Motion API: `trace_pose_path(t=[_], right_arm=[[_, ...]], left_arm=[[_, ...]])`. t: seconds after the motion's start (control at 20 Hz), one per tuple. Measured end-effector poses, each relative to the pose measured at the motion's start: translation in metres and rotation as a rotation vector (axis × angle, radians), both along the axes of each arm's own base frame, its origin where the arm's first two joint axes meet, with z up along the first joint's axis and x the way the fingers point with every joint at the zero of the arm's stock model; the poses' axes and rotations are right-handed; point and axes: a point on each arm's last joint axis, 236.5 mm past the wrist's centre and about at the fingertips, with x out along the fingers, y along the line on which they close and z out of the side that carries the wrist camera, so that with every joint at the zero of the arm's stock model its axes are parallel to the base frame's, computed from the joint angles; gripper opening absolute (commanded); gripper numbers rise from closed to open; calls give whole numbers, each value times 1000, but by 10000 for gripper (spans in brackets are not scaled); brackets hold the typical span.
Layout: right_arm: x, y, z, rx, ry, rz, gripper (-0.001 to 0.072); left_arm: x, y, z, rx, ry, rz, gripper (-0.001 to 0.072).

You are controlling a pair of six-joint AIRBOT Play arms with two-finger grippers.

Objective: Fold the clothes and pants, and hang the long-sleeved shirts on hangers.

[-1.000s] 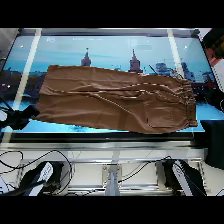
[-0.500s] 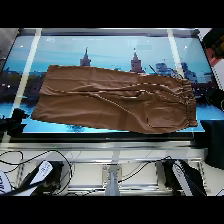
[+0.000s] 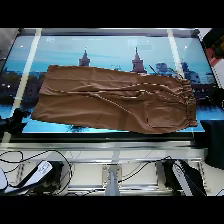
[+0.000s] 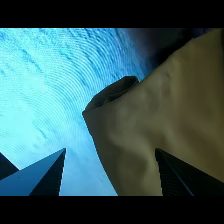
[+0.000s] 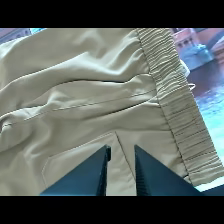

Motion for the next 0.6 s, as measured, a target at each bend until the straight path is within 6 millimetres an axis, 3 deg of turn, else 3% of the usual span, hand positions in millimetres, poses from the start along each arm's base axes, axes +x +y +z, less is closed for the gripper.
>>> trace_pose_path(t=[0.15, 0.45, 0.5, 0.55, 0.6], right_arm=[[2, -2, 2, -10, -11, -5, 190], [5, -7, 6, -29, -32, -14, 190], [6, -8, 7, -32, -36, -15, 190], [6, -8, 7, -33, -37, -16, 190], [6, -9, 7, -34, -39, -16, 190]], left_arm=[[-3, -8, -15, -39, 33, -44, 640], [12, -13, -30, -81, -12, -80, 634], [14, -12, -31, -79, -17, -82, 612], [15, -11, -33, -76, -22, -81, 537], [17, -9, -33, -69, -30, -83, 529]])
